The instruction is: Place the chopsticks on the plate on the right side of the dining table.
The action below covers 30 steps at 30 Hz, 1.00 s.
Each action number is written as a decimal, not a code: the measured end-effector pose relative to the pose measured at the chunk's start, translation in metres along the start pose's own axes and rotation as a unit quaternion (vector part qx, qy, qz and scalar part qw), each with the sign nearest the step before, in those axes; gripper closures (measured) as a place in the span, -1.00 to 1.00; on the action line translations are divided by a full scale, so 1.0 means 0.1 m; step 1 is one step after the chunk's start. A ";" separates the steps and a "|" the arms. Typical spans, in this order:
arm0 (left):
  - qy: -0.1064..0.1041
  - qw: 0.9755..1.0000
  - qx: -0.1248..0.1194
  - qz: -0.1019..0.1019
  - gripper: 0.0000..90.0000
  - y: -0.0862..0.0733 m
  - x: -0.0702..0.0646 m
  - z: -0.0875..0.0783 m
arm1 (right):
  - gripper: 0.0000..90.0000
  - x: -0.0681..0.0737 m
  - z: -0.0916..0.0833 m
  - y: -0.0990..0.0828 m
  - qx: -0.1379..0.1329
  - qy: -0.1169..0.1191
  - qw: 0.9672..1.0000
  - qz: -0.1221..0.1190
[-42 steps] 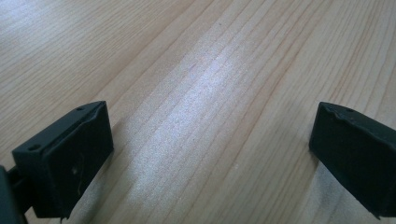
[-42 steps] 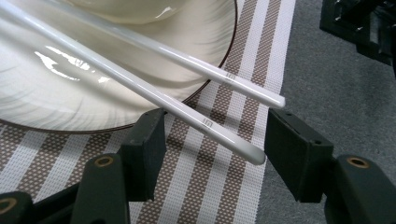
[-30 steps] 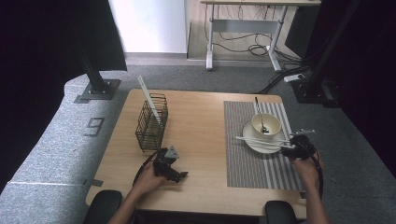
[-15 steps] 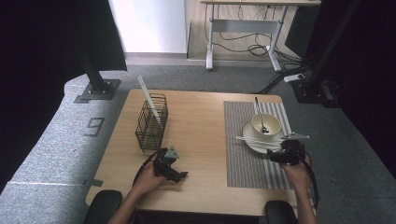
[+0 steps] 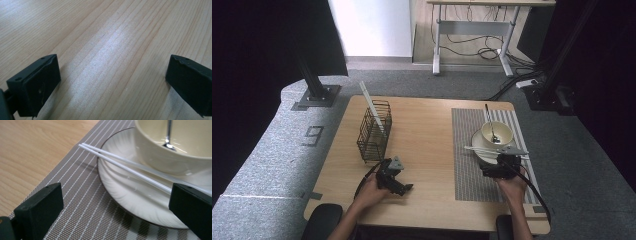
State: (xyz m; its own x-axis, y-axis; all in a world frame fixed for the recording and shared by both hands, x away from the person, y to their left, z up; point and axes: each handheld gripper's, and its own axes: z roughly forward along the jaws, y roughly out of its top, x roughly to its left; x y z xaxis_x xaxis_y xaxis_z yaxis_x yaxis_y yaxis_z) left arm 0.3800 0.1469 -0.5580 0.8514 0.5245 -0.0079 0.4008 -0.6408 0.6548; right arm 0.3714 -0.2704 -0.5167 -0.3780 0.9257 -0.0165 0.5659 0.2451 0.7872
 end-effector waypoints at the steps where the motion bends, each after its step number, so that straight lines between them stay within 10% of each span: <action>1: 0.000 1.000 0.000 0.000 -1.00 0.00 0.00 0.00 | -1.00 0.02 0.02 -0.01 0.000 0.003 1.000 -0.007; 30: -0.003 1.000 0.000 0.004 -1.00 0.01 0.01 0.01 | -1.00 0.04 0.44 -0.10 0.018 -0.017 0.997 -0.078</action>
State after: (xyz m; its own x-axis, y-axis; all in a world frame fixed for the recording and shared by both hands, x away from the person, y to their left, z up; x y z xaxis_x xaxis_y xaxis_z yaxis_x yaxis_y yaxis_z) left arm 0.3815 0.1455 -0.5580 0.8569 0.5155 -0.0076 0.3938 -0.6449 0.6550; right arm 0.3962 -0.2563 -0.5519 -0.4379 0.8849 -0.1588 0.5279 0.3961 0.7513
